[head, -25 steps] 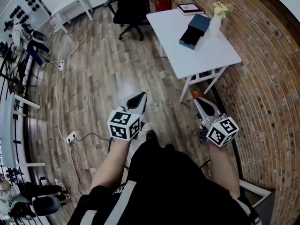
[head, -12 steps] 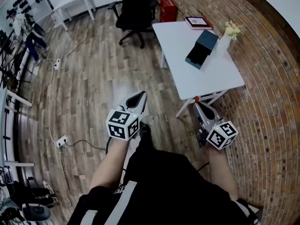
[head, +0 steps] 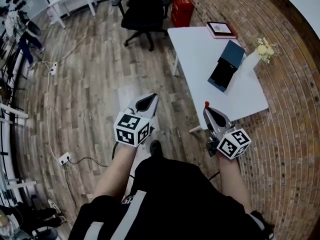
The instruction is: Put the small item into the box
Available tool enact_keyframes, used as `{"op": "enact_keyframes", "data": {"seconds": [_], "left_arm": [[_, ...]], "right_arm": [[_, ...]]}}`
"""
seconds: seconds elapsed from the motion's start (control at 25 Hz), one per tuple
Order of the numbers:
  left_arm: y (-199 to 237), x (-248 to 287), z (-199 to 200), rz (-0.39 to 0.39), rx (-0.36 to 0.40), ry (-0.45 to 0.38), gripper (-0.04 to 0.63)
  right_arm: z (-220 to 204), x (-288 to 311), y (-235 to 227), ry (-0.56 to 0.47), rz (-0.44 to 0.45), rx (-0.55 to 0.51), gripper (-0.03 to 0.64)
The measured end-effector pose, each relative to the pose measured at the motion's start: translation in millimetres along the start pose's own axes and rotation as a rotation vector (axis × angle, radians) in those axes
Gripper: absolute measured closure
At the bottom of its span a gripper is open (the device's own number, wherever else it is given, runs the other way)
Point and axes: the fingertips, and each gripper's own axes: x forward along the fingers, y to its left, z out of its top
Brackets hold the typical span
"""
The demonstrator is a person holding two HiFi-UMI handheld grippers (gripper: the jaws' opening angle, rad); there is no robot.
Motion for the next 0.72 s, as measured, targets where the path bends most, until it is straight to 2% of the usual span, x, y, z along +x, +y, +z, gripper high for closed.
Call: {"op": "enact_keyframes", "data": {"seconds": [0.32, 0.72], "left_arm": [[57.5, 47.6, 15.9, -0.066, 0.022, 0.041, 0.588], [43.7, 137.1, 34.0, -0.143, 0.056, 0.085, 0.588]], "right_arm": [[23.0, 58.6, -23.4, -0.032, -0.082, 0.033, 0.604], [45.8, 65.7, -103.6, -0.074, -0.161, 0.091, 0.604]]}}
